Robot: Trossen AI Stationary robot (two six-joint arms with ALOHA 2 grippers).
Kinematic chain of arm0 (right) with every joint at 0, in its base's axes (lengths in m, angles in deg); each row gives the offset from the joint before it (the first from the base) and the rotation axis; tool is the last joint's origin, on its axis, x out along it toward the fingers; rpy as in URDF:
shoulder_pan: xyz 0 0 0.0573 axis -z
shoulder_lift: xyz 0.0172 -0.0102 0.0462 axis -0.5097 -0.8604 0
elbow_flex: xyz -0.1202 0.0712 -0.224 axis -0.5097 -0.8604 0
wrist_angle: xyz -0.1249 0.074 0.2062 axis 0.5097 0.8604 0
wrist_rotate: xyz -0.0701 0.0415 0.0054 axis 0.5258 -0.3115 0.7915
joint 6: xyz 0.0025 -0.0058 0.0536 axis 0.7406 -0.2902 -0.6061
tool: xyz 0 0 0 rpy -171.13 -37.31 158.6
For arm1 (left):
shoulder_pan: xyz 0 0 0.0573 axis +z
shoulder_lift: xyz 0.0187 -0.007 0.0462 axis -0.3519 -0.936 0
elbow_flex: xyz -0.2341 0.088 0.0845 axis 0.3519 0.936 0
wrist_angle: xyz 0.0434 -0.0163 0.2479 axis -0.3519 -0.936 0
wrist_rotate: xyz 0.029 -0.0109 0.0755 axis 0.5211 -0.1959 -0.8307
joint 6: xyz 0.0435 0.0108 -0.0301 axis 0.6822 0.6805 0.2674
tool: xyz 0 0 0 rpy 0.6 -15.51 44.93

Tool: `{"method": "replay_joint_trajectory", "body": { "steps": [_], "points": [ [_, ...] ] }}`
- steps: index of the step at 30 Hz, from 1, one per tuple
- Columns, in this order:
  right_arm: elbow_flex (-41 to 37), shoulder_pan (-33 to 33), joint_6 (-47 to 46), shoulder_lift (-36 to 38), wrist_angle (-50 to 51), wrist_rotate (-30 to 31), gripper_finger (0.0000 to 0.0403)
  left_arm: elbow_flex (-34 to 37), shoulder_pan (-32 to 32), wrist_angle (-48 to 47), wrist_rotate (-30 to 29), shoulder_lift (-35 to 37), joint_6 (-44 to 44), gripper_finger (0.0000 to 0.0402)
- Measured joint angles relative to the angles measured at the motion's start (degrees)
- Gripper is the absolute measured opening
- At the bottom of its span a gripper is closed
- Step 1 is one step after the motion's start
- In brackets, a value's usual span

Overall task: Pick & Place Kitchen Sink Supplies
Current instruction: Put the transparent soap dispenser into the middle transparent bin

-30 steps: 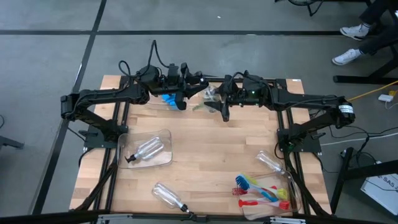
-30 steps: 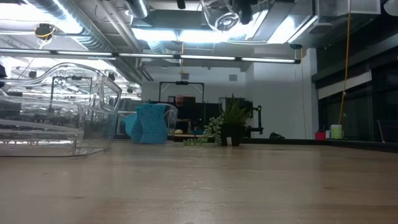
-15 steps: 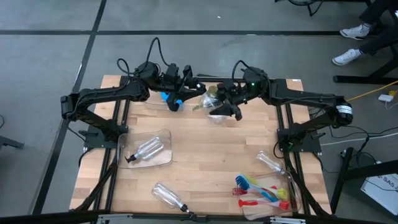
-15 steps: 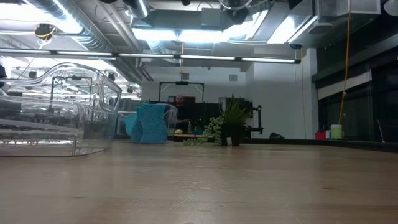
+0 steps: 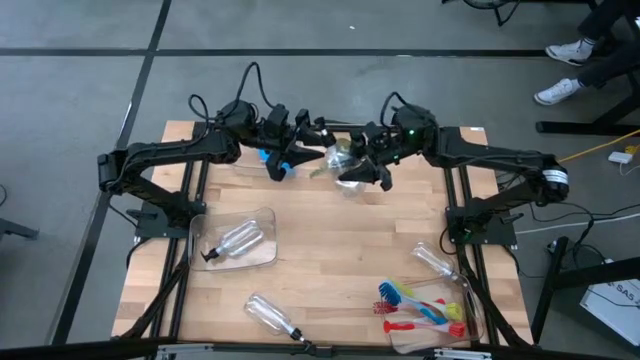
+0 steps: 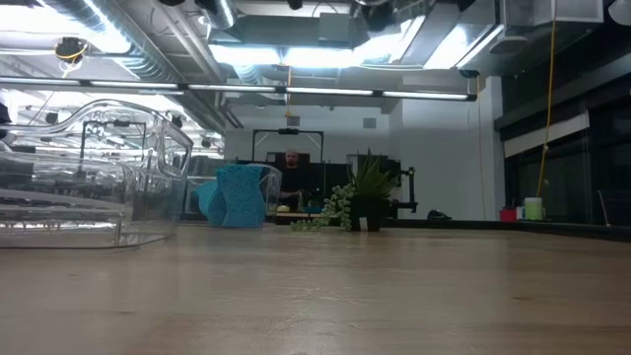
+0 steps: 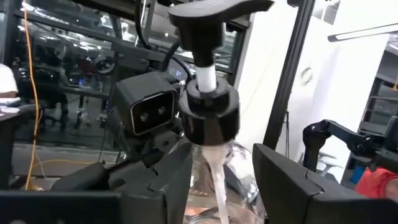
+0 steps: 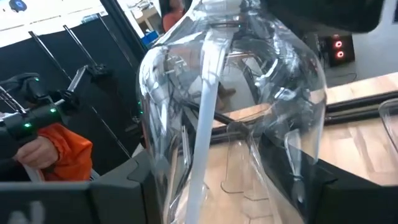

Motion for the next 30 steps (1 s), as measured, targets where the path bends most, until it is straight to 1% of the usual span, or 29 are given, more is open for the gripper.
{"method": "replay_joint_trajectory", "body": {
  "steps": [6,15,19,23,25,28,30],
  "points": [
    [0.0,0.02,0.73,0.09,0.18,0.59,0.0216,0.0,0.85,0.33,-0.59,0.05,-0.85,0.0161],
    [0.0,-0.02,4.87,0.15,0.67,8.24,0.0216,-0.02,6.91,-1.09,-1.15,0.5,-2.46,0.0187],
    [0.0,-0.04,7.15,0.15,1.9,13.68,0.0216,-0.04,7.72,-1.01,-1.08,0.5,-2.97,0.0195],
    [-0.01,-0.04,9.62,0.15,3.63,21.38,0.0216,-0.04,7.42,-0.99,-0.95,0.5,-2.67,0.0194],
    [-0.02,-0.04,10.99,0.15,4.0,24.07,0.0216,-0.04,7.44,-0.98,-1.07,0.5,-2.52,0.0194],
    [-0.02,-0.04,12.13,0.15,4.03,26.74,0.0216,-0.04,7.49,-1.03,-1.31,0.5,-2.84,0.0193],
    [-0.02,-0.01,12.27,0.17,4.01,28.09,0.0216,-0.07,7.49,-1.14,-1.53,0.5,-2.8,0.0184]
  ]
}}
